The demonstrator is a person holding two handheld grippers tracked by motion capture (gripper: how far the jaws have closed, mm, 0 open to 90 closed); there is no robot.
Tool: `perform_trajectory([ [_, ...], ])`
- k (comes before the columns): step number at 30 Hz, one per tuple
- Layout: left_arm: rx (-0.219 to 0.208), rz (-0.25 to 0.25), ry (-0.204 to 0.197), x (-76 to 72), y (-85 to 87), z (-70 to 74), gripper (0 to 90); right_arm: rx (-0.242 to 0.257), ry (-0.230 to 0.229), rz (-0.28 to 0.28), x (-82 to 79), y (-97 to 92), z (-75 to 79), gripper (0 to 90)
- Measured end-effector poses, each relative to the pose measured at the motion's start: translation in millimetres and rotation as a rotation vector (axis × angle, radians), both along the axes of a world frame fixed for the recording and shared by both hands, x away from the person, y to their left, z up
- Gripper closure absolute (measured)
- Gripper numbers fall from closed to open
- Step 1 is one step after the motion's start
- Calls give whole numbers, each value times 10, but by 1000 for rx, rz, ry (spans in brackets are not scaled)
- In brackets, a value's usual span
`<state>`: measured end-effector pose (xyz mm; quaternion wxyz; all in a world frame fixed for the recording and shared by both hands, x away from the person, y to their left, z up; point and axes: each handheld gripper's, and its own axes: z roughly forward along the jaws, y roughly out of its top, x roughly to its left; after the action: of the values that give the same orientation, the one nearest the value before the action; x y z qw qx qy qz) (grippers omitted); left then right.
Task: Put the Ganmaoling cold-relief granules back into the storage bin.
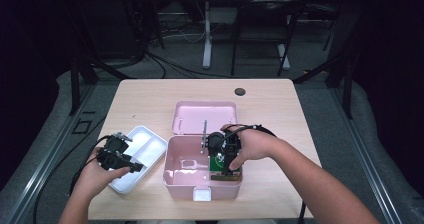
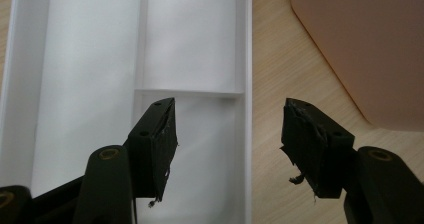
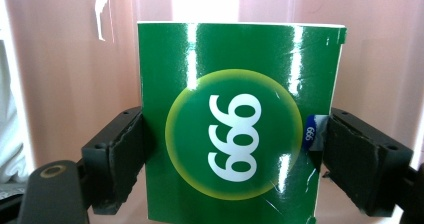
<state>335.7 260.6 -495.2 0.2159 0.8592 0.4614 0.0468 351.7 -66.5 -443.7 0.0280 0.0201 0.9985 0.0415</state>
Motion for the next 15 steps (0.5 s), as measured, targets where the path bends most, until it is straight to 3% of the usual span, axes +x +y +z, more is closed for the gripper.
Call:
perform_trajectory([
  [15, 0, 1, 3, 1, -3, -7, 391, -5, 10, 6, 37, 5, -97, 153],
])
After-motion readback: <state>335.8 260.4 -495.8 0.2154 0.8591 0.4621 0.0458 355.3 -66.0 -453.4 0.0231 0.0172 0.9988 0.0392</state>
